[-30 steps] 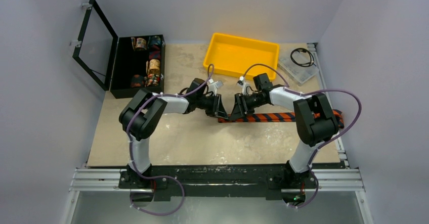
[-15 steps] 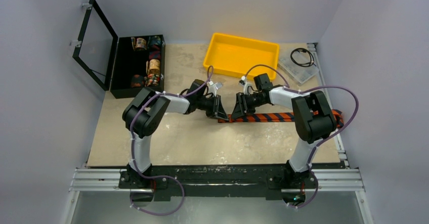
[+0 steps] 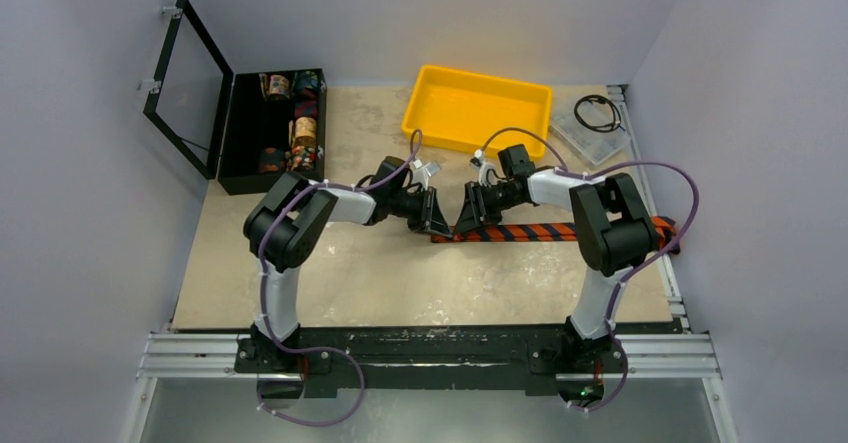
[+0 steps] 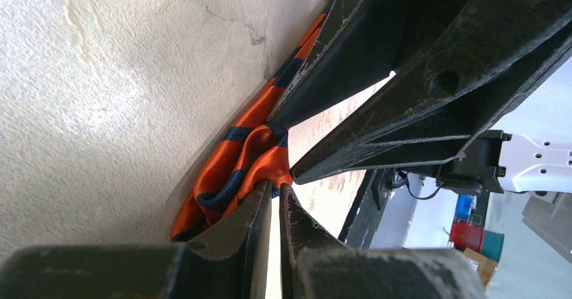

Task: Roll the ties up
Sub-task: Roll the tie at the center of the board.

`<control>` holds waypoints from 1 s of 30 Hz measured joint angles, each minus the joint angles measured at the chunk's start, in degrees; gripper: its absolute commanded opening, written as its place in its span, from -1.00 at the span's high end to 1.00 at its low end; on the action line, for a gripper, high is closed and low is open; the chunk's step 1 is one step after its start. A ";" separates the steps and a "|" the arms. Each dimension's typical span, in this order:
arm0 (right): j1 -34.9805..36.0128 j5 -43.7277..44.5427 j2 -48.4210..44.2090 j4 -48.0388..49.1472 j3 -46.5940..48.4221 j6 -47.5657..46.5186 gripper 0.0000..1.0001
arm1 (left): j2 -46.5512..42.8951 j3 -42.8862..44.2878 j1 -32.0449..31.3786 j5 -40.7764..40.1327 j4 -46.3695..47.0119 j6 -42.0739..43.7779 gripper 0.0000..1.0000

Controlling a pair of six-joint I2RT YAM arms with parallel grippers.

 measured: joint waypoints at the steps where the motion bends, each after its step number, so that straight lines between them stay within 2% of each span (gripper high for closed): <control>1: 0.07 -0.02 0.17 0.20 0.33 0.11 0.37 | 0.11 0.02 0.00 0.00 -0.02 0.00 0.84; 4: 0.28 -0.09 0.31 0.74 0.52 0.63 0.47 | 0.33 0.02 0.00 0.00 -0.02 0.00 0.84; 6: 0.39 -0.09 0.31 0.87 0.52 0.79 0.62 | 0.39 0.02 0.00 0.00 -0.02 0.00 0.85; 9: 0.46 -0.04 0.33 0.87 0.52 0.57 0.95 | 0.42 0.02 0.00 0.00 -0.02 0.00 0.83; 13: 0.48 0.42 0.35 0.61 0.68 -0.11 1.00 | 0.39 0.02 0.00 0.22 0.20 0.28 0.47; 16: 0.55 1.25 0.37 0.39 0.85 -0.61 1.00 | -0.81 -0.04 0.00 0.63 -0.31 2.05 0.07; 19: 0.66 1.57 0.44 0.20 1.07 -1.18 1.00 | -4.83 -0.50 0.00 0.44 -2.64 5.90 -0.04; 22: 0.70 1.95 0.76 0.02 1.29 -1.79 1.00 | -11.69 -0.46 -0.09 -0.42 -7.89 14.05 -0.08; 25: 0.72 2.38 1.31 -0.15 1.29 -2.19 1.00 | -17.97 1.62 -0.42 -2.19 -16.09 26.45 -0.15; 30: 0.72 2.38 1.51 -0.37 1.44 -2.51 1.00 | -22.18 6.88 -3.89 -8.00 -28.63 53.99 -0.39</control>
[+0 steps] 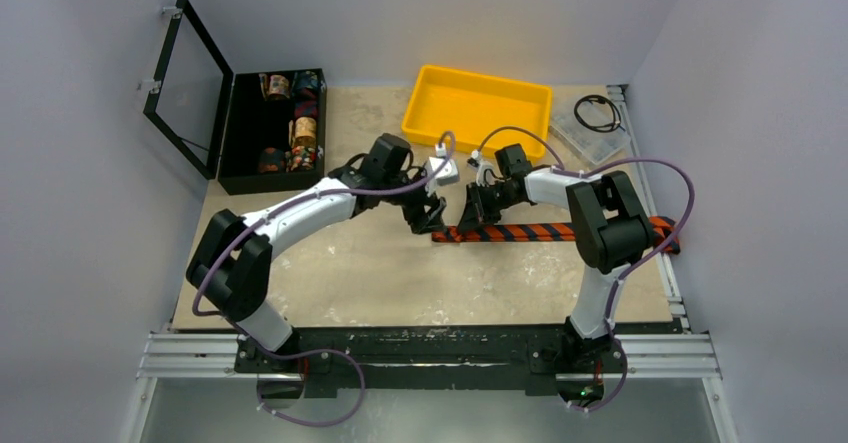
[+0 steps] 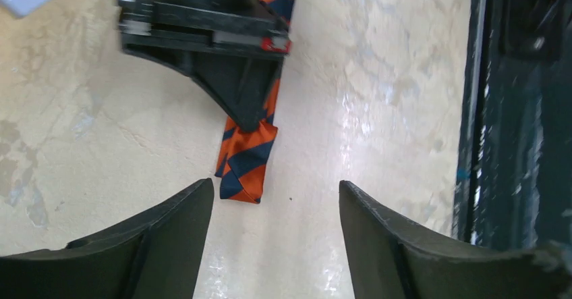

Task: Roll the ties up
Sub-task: Roll the tie at the center of the board.

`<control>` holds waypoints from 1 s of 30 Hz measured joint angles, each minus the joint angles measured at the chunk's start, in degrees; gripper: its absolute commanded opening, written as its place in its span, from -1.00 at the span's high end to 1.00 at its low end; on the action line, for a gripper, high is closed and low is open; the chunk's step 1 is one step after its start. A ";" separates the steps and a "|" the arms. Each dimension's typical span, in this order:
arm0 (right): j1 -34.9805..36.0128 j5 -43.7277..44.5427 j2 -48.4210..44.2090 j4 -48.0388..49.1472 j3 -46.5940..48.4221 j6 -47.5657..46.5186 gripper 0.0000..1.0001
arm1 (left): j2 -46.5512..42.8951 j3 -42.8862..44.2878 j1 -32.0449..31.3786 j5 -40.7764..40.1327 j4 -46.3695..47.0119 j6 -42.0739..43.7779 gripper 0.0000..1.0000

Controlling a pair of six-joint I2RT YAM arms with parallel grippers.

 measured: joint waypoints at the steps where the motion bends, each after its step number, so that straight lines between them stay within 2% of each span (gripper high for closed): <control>1: 0.00 -0.02 0.07 -0.07 0.07 -0.04 1.00 | -0.20 0.02 -1.09 -1.09 -1.66 4.35 -0.53; 3: 0.00 -0.02 0.22 -0.24 0.28 -0.09 1.00 | 0.02 -0.26 -3.41 -3.52 -4.76 12.63 -0.64; 9: 0.00 0.00 0.42 -0.59 1.16 -0.11 1.00 | 3.91 -0.70 -6.67 -6.84 -7.85 24.79 -0.64; 23: 0.00 -0.09 0.44 -1.40 2.45 -0.70 1.00 | 13.00 2.91 -8.66 -12.81 -5.31 33.53 -0.48; 30: 0.00 -0.52 0.44 -1.95 2.67 -1.53 1.00 | 18.27 8.41 -9.84 -17.44 -8.15 34.97 -0.20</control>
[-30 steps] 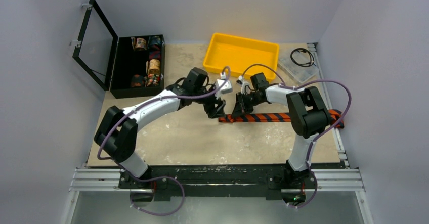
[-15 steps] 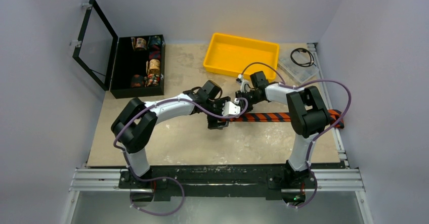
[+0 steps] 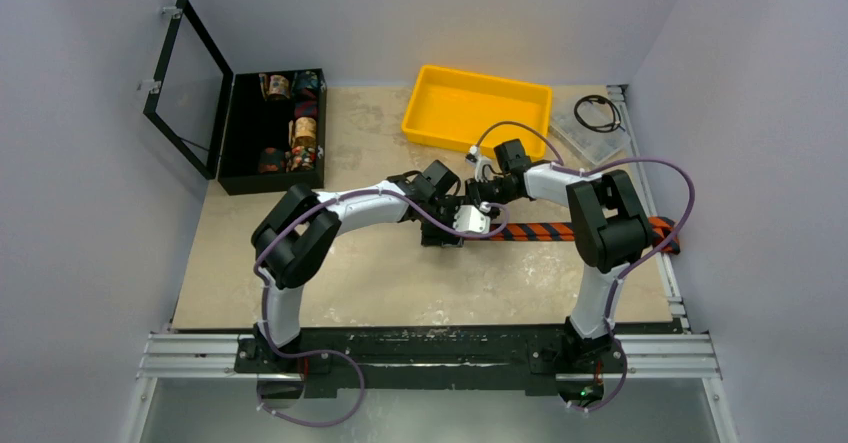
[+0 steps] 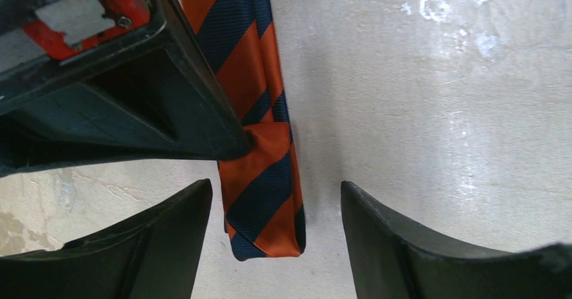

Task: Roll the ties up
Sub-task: Roll the tie at the center of the board.

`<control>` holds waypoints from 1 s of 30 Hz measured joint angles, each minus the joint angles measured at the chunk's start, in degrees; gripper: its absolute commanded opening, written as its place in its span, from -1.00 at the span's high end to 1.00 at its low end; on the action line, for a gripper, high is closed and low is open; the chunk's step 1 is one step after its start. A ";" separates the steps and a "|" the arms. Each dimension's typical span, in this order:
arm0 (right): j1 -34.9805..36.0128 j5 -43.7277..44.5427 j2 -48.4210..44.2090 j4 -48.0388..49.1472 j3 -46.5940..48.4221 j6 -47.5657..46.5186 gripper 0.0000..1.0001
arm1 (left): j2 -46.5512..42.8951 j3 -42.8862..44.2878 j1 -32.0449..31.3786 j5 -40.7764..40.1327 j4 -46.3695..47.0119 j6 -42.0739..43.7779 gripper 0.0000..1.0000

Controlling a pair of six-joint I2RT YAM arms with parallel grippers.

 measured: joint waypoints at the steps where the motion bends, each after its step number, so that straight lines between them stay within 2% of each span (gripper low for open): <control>1: 0.00 -0.15 0.00 -0.04 0.02 -0.07 1.00 | 0.70 0.85 -0.11 -0.63 -0.81 0.07 -0.14; 6: 0.00 -0.85 0.00 -0.15 0.13 -0.46 1.00 | 1.42 2.27 -1.05 -3.15 -3.78 -0.96 -0.09; 12: 0.13 -1.07 0.00 -1.36 0.13 -1.27 1.00 | 1.46 2.47 -1.53 -3.58 -4.83 -6.43 -0.02; 22: 0.13 -2.51 0.00 -2.60 0.11 -2.40 1.00 | -1.40 -4.70 -1.33 -0.52 4.94 -10.49 0.31; 25: 0.13 -2.84 0.00 -3.06 0.11 -2.58 0.65 | -1.70 -5.81 -1.33 -0.02 7.04 -10.93 0.32; 30: 0.02 -3.91 -0.02 -3.37 0.13 -2.89 0.28 | -1.73 -6.36 -1.36 0.55 8.70 -10.99 0.33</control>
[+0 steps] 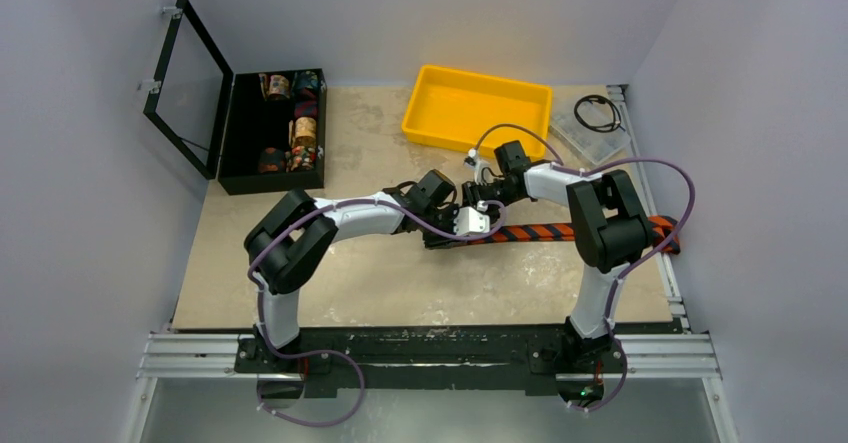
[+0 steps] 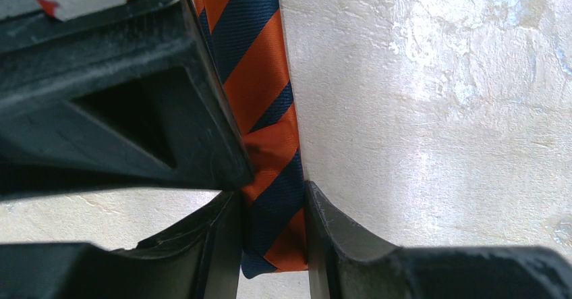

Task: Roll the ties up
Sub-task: Roll the tie at the center of the board.

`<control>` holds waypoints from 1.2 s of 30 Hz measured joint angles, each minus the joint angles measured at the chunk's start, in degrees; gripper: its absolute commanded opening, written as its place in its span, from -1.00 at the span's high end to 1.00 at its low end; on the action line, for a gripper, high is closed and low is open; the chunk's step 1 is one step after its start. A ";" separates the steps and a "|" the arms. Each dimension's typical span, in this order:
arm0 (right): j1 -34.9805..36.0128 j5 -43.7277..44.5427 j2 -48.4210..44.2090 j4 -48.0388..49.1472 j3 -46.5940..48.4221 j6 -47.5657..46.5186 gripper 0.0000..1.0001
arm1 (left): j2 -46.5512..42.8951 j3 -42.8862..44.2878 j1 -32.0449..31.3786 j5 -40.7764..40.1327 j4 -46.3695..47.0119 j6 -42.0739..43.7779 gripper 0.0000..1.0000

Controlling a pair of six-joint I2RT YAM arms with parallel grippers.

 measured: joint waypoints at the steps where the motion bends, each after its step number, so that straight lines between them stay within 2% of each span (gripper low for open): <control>1: 0.00 0.07 0.00 -0.02 0.00 -0.02 0.22 | 0.00 -0.04 0.00 0.04 0.02 0.00 0.33; 4: -0.37 0.07 0.00 -0.04 -0.31 -0.04 0.15 | 0.00 -0.04 0.00 0.07 0.04 0.02 0.34; 9: -0.52 -0.04 -0.02 -0.02 -0.55 0.28 0.18 | 0.00 -0.07 0.02 0.09 0.02 0.04 0.35; 15: -0.52 -0.68 -0.02 -0.15 -0.85 0.31 0.32 | 0.00 -0.07 0.02 0.13 0.02 0.04 0.36; 26: -0.48 -3.13 -0.98 -0.57 -1.29 1.18 0.46 | 0.00 -0.07 0.02 0.13 0.02 0.07 0.37; 27: -0.48 -3.06 -0.98 -0.59 -1.33 1.14 0.49 | 0.00 -0.07 0.02 0.13 0.02 0.07 0.37; 30: -0.48 -2.47 -0.96 -0.87 -1.42 0.72 0.76 | 0.00 -0.07 0.04 0.17 0.02 0.07 0.37; 32: -0.48 -1.42 -0.96 -0.96 -1.42 0.37 1.00 | 0.00 -0.09 0.17 0.33 0.04 0.07 0.28; 36: -0.48 1.16 -0.55 -1.11 -1.20 -0.15 1.00 | -0.24 -0.94 0.96 1.68 1.51 0.02 -0.07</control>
